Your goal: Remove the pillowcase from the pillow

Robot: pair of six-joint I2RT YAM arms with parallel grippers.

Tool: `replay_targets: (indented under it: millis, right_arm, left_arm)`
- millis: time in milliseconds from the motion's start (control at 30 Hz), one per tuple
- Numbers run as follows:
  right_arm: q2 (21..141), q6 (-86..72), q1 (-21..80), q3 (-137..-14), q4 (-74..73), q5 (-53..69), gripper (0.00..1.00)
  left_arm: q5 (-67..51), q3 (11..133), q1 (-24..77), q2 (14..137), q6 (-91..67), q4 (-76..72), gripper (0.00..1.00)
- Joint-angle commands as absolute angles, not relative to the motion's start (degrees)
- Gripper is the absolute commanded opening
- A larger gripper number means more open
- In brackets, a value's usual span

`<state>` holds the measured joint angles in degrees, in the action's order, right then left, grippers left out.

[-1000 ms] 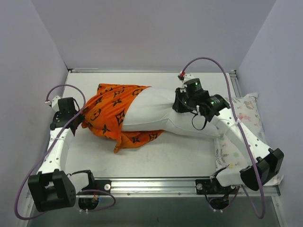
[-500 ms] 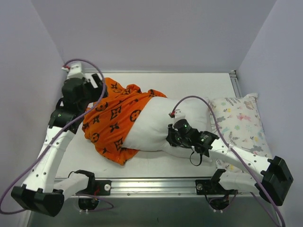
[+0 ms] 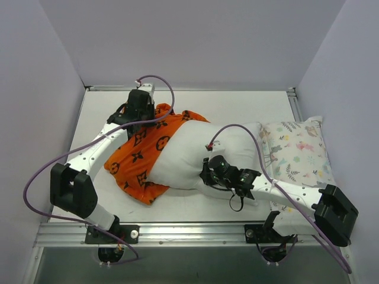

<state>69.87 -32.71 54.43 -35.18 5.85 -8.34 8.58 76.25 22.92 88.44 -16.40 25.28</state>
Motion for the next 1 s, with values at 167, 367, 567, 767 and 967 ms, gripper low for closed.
replay_targets:
  millis: [167, 367, 567, 767, 967]
  right_arm:
    - [72.43, -37.18, 54.67, -29.01, 2.02, -8.17, 0.0]
    - [69.27, -38.49, 51.77, -26.11, 2.64, -5.98, 0.0]
    - [62.59, -38.41, 47.02, -26.1, 0.8, -3.17, 0.0]
    - [62.83, -29.98, 47.8, -40.93, -7.73, -4.39, 0.0]
    - [63.8, -17.24, 55.1, -54.56, -10.98, -9.75, 0.79]
  left_arm:
    - [24.25, 79.11, 8.81, 88.95, -22.85, 27.77, 0.0]
    - [28.39, 74.63, -4.21, 87.19, -29.78, 27.33, 0.0]
    - [24.27, 71.9, -6.94, 89.64, -32.34, 26.28, 0.0]
    - [17.05, 68.65, -2.29, 92.9, -30.76, 23.64, 0.0]
    - [15.39, 68.03, 4.56, 94.48, -30.23, 22.59, 0.0]
